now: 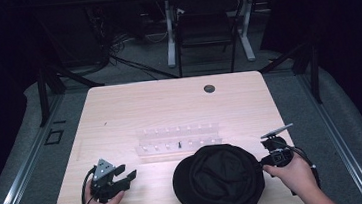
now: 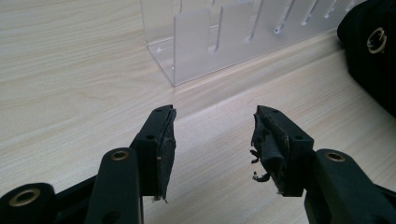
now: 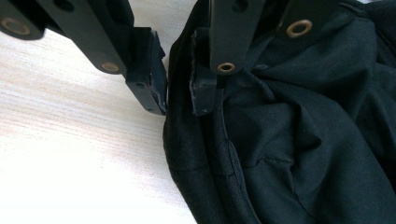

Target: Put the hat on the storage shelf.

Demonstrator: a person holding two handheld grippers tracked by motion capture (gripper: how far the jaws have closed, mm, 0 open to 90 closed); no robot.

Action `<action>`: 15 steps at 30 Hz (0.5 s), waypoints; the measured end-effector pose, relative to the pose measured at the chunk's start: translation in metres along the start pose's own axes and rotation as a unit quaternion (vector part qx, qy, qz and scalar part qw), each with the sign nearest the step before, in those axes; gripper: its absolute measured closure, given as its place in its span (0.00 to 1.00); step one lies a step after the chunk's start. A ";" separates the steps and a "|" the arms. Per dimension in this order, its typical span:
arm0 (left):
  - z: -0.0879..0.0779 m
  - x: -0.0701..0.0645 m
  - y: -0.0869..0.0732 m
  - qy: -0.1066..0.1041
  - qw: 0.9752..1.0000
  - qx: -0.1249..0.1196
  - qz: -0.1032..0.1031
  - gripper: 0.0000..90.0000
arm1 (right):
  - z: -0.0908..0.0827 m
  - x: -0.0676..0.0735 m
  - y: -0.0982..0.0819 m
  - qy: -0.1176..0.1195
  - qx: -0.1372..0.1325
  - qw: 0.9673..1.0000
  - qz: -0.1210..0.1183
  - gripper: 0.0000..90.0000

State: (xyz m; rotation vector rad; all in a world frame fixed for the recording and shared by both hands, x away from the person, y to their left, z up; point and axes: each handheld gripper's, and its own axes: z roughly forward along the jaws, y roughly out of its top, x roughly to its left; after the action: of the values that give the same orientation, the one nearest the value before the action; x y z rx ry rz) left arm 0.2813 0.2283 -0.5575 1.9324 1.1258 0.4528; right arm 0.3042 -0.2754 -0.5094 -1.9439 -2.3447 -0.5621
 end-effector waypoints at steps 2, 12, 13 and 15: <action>0.000 0.000 0.000 0.000 1.000 0.001 0.000 0.54 | 0.001 -0.001 0.000 0.006 0.003 1.000 0.004 0.84; 0.001 -0.001 0.000 0.001 1.000 -0.002 -0.001 0.54 | 0.005 -0.008 0.004 0.029 0.012 0.999 0.007 0.82; 0.001 -0.001 0.000 0.001 1.000 -0.002 -0.001 0.54 | 0.006 -0.008 0.004 0.032 0.010 0.999 0.009 0.83; 0.000 0.000 0.000 0.001 1.000 -0.002 0.000 0.54 | 0.007 -0.009 0.005 0.039 0.008 0.999 0.013 0.86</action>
State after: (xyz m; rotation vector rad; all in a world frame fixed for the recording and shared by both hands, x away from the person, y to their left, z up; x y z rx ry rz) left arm 0.2814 0.2277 -0.5577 1.9286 1.1253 0.4574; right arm 0.3119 -0.2806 -0.5173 -1.9066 -2.2661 -0.6049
